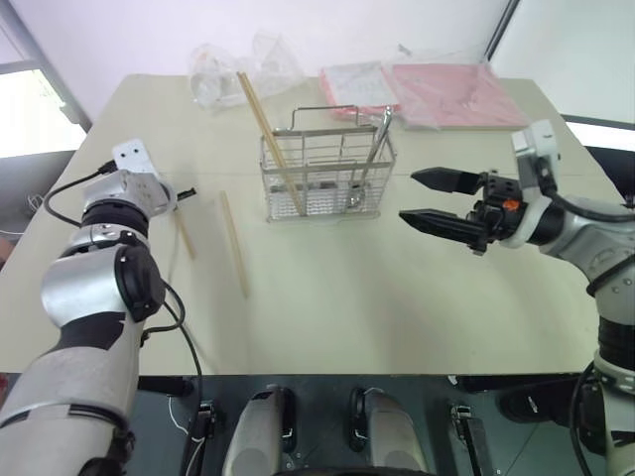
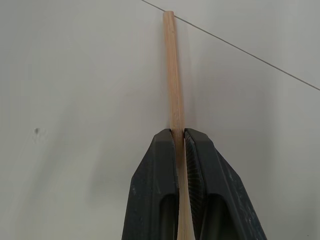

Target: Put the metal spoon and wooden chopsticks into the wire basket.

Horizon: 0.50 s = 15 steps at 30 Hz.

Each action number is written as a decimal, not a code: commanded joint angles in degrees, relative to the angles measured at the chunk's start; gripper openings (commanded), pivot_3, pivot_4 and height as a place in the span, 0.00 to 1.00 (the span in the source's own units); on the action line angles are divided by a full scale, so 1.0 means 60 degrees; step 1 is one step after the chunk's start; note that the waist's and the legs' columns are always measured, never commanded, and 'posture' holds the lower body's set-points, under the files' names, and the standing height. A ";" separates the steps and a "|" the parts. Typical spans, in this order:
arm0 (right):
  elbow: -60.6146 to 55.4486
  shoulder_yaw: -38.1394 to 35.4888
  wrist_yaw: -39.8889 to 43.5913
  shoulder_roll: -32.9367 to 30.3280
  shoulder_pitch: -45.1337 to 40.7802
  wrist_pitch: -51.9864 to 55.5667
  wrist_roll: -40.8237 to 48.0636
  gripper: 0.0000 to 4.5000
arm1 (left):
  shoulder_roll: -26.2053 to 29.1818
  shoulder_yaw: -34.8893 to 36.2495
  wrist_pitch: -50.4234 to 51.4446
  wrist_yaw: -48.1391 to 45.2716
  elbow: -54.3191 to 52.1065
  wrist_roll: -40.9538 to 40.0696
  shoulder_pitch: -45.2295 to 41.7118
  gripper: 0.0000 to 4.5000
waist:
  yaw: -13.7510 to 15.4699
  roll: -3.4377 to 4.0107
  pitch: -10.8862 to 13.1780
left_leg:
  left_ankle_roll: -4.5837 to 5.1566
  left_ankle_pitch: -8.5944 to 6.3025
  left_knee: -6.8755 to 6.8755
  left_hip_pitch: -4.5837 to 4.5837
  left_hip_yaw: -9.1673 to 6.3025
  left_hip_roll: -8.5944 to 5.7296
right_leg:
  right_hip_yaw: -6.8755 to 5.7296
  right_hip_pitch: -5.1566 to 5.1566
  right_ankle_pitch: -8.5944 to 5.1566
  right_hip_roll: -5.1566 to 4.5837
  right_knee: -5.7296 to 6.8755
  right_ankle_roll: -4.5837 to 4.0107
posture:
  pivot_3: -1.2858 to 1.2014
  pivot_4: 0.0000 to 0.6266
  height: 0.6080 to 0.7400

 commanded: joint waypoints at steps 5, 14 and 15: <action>-0.0049 -0.0459 -0.0166 -0.0249 -0.0173 0.0024 0.0239 1.00 | 0.0397 0.0475 -0.3203 -0.0147 -0.1033 -0.0177 -0.0900 0.01 | -0.0004 -0.0032 0.0019 | -0.0001 0.0000 0.0000 -0.0003 -0.0001 0.0001 | 0.0000 -0.0003 0.0001 -0.0001 0.0001 -0.0002 | 0.52 0.24 0.69; -0.0316 -0.0705 -0.0592 -0.0422 -0.0042 0.0530 0.0638 1.00 | -0.1070 0.1404 -0.3460 -0.3084 -0.6375 -0.3210 -0.1202 0.01 | 0.0001 -0.0044 0.0020 | -0.0017 0.0044 0.0011 -0.0107 0.0013 -0.0014 | -0.0005 -0.0091 0.0012 -0.0020 -0.0007 -0.0004 | 0.52 0.24 0.69; -0.0348 -0.0742 -0.0648 -0.0432 0.0001 0.0556 0.0682 1.00 | -0.1373 0.1250 -0.3073 -0.3202 -0.7267 -0.3580 -0.1141 0.01 | -0.0001 -0.0045 0.0021 | -0.0013 0.0046 0.0010 -0.0108 0.0015 -0.0014 | -0.0005 -0.0092 0.0012 -0.0016 -0.0007 -0.0003 | 0.52 0.24 0.69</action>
